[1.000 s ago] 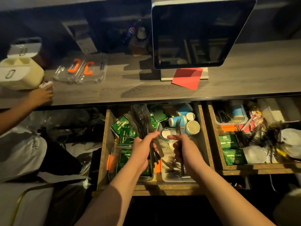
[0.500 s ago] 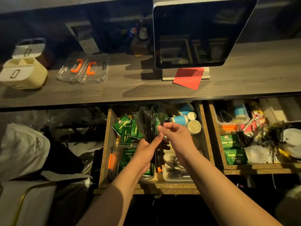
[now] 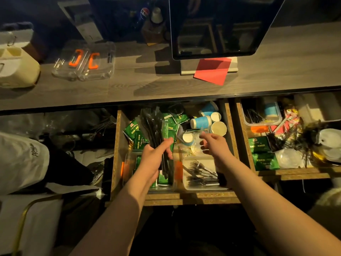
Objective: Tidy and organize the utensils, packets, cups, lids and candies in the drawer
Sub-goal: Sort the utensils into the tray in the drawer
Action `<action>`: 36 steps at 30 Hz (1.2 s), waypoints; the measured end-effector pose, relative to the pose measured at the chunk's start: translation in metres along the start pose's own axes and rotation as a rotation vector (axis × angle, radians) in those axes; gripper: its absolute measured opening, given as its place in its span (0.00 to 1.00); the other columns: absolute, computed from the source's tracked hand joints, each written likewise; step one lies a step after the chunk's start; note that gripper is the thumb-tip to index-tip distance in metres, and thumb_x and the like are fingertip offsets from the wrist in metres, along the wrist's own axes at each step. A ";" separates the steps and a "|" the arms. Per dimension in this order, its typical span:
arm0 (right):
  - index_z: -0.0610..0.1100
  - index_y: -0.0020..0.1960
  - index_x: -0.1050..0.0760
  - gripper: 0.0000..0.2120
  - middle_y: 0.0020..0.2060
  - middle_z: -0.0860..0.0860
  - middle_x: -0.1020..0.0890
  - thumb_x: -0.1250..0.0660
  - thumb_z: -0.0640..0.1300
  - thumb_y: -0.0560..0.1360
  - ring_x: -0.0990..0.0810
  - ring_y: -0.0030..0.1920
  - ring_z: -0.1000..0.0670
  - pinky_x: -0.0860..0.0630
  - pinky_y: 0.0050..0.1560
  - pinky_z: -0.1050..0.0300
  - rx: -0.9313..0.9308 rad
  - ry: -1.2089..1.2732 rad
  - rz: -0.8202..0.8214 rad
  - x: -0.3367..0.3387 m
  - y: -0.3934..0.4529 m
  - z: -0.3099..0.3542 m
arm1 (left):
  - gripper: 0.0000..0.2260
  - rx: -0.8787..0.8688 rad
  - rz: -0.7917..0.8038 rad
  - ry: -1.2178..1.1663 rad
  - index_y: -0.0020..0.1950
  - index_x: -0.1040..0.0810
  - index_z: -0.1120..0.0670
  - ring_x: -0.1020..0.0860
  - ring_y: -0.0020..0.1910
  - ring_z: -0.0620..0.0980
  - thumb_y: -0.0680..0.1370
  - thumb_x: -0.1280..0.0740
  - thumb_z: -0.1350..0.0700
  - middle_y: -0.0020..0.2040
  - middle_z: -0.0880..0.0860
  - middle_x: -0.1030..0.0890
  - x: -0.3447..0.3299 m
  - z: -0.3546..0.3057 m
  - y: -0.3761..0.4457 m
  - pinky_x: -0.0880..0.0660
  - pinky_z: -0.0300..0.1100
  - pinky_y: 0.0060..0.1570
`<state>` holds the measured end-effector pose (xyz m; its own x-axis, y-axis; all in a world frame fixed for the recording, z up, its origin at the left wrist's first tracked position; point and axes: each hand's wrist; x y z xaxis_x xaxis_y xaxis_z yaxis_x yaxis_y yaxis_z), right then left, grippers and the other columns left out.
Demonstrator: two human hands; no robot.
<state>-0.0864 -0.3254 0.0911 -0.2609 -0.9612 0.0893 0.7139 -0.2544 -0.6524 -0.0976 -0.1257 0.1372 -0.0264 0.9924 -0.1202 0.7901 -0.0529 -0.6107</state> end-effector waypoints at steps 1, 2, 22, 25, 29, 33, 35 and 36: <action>0.37 0.51 0.21 0.12 0.38 0.44 0.22 0.34 0.46 0.79 0.26 0.35 0.51 0.30 0.36 0.59 -0.022 -0.047 -0.025 0.002 0.009 -0.015 | 0.09 -0.002 -0.011 0.013 0.41 0.22 0.56 0.23 0.31 0.47 0.77 0.28 0.53 0.31 0.51 0.23 0.001 0.001 0.000 0.23 0.40 0.40; 0.35 0.51 0.21 0.11 0.39 0.43 0.21 0.34 0.44 0.79 0.26 0.35 0.51 0.29 0.35 0.58 -0.036 -0.115 -0.036 0.003 0.016 -0.030 | 0.10 0.004 -0.019 0.014 0.42 0.22 0.57 0.22 0.31 0.47 0.77 0.28 0.52 0.31 0.51 0.22 0.003 0.003 0.002 0.22 0.40 0.39; 0.44 0.55 0.21 0.07 0.52 0.43 0.16 0.36 0.42 0.79 0.19 0.51 0.42 0.26 0.48 0.55 -0.028 -1.067 0.303 -0.048 0.095 -0.173 | 0.12 0.128 -0.093 0.134 0.35 0.24 0.52 0.27 0.29 0.47 0.78 0.28 0.54 0.27 0.50 0.26 0.029 0.083 0.061 0.27 0.51 0.53; 0.43 0.54 0.21 0.07 0.50 0.44 0.16 0.35 0.42 0.79 0.19 0.50 0.43 0.24 0.50 0.52 0.002 -1.039 0.294 -0.047 0.095 -0.174 | 0.17 0.132 -0.092 0.163 0.30 0.24 0.52 0.25 0.31 0.47 0.78 0.29 0.52 0.27 0.52 0.26 0.035 0.089 0.064 0.28 0.50 0.58; 0.43 0.51 0.22 0.04 0.46 0.46 0.19 0.35 0.41 0.79 0.20 0.49 0.45 0.30 0.46 0.56 -0.001 -0.932 0.269 -0.036 0.090 -0.169 | 0.14 0.139 -0.084 0.169 0.34 0.22 0.54 0.21 0.36 0.43 0.79 0.30 0.52 0.31 0.55 0.24 0.036 0.091 0.063 0.29 0.31 0.45; 0.41 0.58 0.22 0.09 0.49 0.45 0.17 0.35 0.43 0.80 0.19 0.50 0.46 0.26 0.49 0.55 0.070 -0.794 0.172 -0.019 0.079 -0.153 | 0.19 0.161 -0.104 0.167 0.31 0.25 0.57 0.20 0.48 0.36 0.79 0.30 0.50 0.36 0.57 0.20 0.032 0.090 0.060 0.36 0.28 0.46; 0.43 0.57 0.22 0.08 0.47 0.48 0.17 0.35 0.45 0.80 0.19 0.48 0.49 0.23 0.50 0.53 0.109 -0.654 0.098 -0.012 0.070 -0.138 | 0.19 0.165 -0.106 0.160 0.31 0.25 0.57 0.20 0.49 0.43 0.79 0.30 0.50 0.34 0.54 0.20 0.028 0.088 0.057 0.35 0.30 0.48; 0.44 0.54 0.21 0.07 0.45 0.49 0.17 0.34 0.46 0.80 0.19 0.46 0.50 0.23 0.48 0.53 0.137 -0.576 0.049 -0.009 0.065 -0.129 | 0.18 0.165 -0.108 0.147 0.32 0.25 0.56 0.20 0.45 0.47 0.79 0.30 0.50 0.33 0.53 0.22 0.027 0.086 0.056 0.32 0.31 0.47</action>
<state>-0.1213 -0.3198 -0.0490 0.1413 -0.8655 0.4805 0.8038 -0.1830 -0.5660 -0.1070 -0.1118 0.0323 -0.0062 0.9981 0.0608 0.6763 0.0489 -0.7350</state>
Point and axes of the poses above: each hand's wrist, its own y-axis towards the middle knuckle, its own x-axis out of the back of the hand, z = x × y
